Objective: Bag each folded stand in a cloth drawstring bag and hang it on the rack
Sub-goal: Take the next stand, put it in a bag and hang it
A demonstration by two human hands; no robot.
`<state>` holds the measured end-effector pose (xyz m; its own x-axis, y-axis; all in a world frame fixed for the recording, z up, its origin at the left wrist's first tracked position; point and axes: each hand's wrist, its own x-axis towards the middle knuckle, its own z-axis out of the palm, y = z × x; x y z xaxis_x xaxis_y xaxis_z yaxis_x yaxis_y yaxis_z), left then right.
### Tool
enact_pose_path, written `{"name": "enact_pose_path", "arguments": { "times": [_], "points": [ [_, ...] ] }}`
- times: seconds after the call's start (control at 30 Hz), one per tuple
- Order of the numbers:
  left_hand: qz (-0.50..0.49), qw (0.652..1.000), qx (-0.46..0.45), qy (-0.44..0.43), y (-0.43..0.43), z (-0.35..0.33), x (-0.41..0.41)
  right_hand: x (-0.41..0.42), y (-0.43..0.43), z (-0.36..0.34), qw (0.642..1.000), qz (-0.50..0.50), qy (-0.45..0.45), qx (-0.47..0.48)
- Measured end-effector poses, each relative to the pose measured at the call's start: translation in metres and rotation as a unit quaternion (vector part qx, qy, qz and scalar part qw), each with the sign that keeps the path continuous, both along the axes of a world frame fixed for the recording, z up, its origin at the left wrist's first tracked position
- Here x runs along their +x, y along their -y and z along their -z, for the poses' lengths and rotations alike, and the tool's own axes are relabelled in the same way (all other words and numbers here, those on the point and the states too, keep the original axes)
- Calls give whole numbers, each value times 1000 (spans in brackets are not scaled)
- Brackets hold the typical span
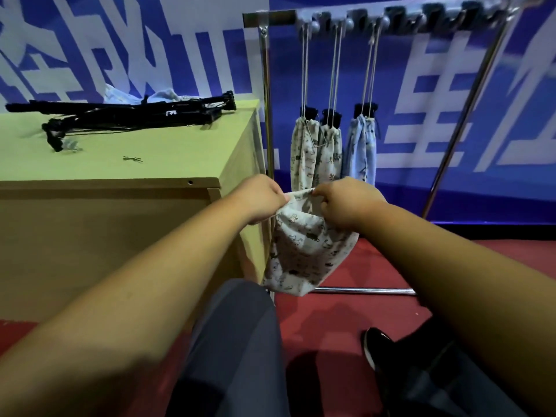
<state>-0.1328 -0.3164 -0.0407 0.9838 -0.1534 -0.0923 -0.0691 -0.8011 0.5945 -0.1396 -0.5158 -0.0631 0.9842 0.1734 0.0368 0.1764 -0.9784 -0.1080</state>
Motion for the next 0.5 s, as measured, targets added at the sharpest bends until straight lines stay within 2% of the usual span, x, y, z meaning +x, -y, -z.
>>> {"name": "enact_pose_path", "arguments": {
  "times": [0.2,0.43,0.5],
  "points": [
    [10,996,8,-84,11,75,13,4,18,73,999,0,-45,-16],
    [12,982,-30,-188,7,172,29,21,24,174,991,-5,-131,-10],
    [41,981,21,-190,4,188,30,28,21,193,981,-5,-194,-2]
  ]
}}
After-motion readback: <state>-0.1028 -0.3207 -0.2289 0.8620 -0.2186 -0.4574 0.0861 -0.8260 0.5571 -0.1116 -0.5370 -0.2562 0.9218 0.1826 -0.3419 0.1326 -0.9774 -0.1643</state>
